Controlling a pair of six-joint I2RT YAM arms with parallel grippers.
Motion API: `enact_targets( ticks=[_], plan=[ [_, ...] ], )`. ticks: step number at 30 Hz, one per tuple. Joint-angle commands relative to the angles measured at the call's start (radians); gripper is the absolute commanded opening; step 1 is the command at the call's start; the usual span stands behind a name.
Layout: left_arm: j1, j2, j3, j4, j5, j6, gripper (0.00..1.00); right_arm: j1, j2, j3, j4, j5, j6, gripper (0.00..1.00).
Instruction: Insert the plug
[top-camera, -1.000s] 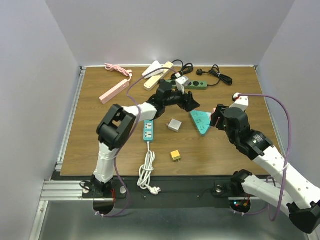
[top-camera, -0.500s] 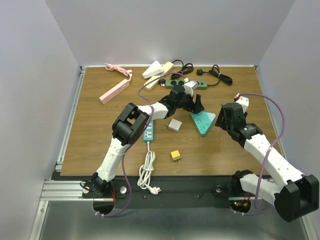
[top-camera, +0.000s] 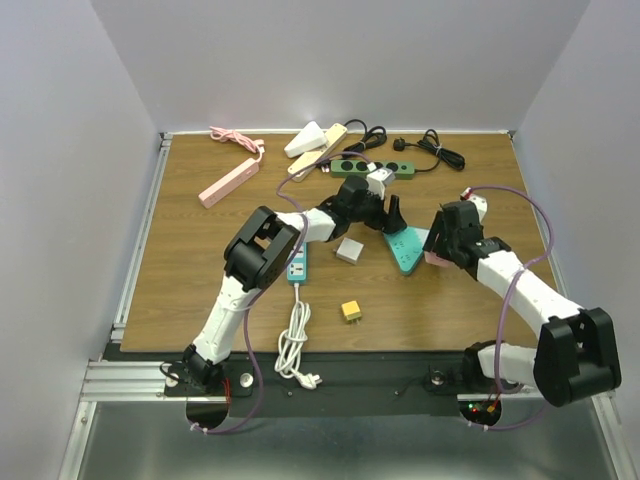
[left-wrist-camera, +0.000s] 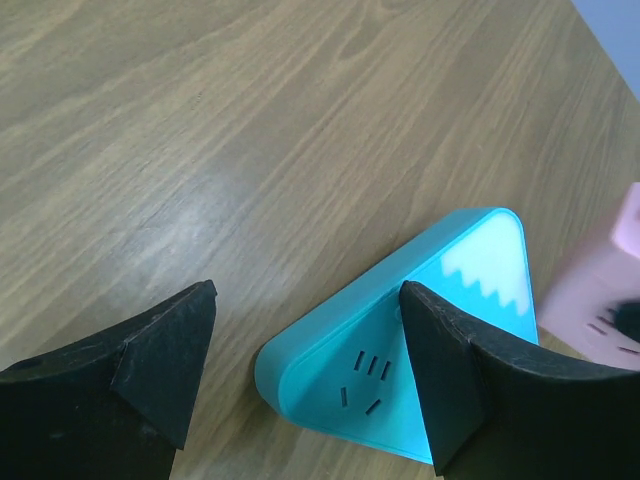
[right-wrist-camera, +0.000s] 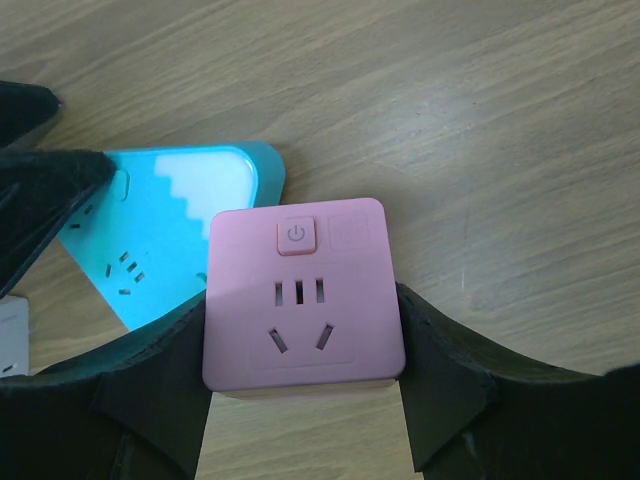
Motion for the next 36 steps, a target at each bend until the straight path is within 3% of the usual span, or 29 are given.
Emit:
enact_targets(
  ticks=[1,14,29,36],
  plan=[
    [-0.017,-0.063,-0.065,0.013,0.026,0.004,0.84,-0.014,0.038,0.024,0.102,-0.017,0.004,0.01],
    [-0.032,-0.221,-0.323,0.018,0.055,-0.019,0.76,-0.023,0.134,0.057,0.190,-0.049,-0.029,0.00],
    [-0.084,-0.480,-0.613,0.062,0.006,-0.108,0.75,-0.023,0.280,0.178,0.288,-0.262,-0.042,0.00],
    [-0.121,-0.612,-0.667,0.158,-0.058,-0.037,0.79,-0.023,0.211,0.198,0.279,-0.166,-0.061,0.00]
  ],
)
